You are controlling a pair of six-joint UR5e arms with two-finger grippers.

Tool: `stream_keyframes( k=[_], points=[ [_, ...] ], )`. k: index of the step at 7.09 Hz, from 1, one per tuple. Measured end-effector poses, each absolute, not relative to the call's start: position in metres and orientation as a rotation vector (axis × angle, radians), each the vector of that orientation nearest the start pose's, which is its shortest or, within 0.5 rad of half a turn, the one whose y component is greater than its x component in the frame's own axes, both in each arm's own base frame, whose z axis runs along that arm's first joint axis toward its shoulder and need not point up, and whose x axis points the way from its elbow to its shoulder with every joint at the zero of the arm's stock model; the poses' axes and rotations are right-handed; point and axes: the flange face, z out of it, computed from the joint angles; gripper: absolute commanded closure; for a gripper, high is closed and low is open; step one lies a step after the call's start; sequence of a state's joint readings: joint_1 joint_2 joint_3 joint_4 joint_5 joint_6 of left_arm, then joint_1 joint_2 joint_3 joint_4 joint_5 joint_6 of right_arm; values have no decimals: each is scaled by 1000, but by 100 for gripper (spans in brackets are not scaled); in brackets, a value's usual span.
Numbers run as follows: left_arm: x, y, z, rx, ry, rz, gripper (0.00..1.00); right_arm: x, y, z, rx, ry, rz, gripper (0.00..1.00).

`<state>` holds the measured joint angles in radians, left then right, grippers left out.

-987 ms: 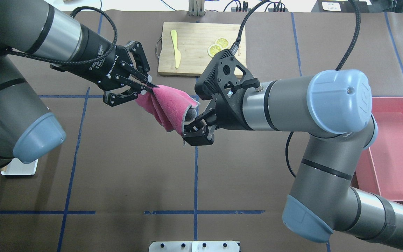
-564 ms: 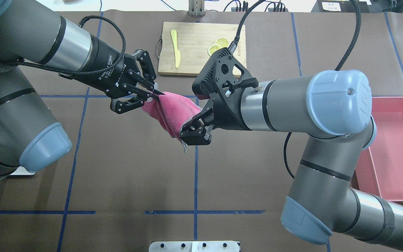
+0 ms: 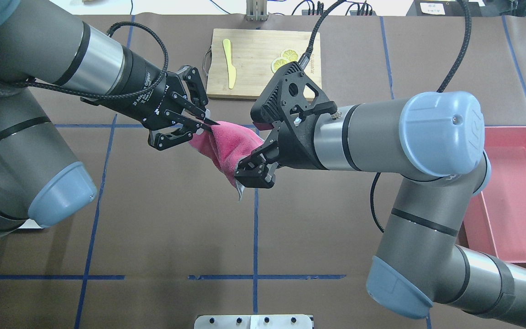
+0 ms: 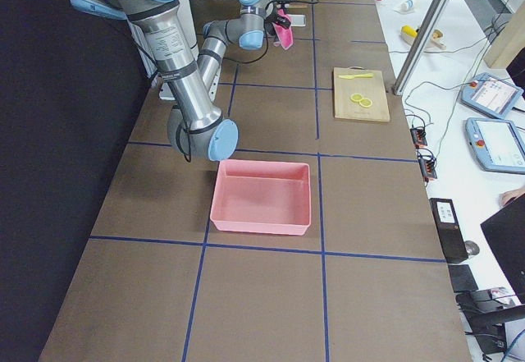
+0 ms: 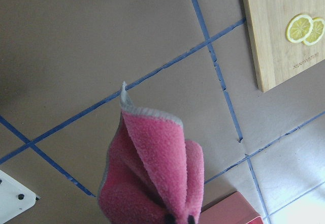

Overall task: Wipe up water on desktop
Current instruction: 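Grasp the hanging pink cloth with the right gripper beside the left gripper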

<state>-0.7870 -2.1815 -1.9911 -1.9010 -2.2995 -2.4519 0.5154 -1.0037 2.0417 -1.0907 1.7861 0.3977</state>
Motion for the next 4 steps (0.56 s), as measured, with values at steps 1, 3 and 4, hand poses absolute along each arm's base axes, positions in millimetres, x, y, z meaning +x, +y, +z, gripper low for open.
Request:
stream_keyframes(
  k=[1,3,4],
  points=[
    [332,-428,89,-689,1309,-874,96,-406,-359,89,1039,-1161,-686,59],
    [332,-428,87,-688,1314,-870,91,-408,-358,90,1035,-1163,-689,86],
    [332,-428,87,-687,1316,-868,83,-408,-357,91,1027,-1166,-683,95]
  ],
)
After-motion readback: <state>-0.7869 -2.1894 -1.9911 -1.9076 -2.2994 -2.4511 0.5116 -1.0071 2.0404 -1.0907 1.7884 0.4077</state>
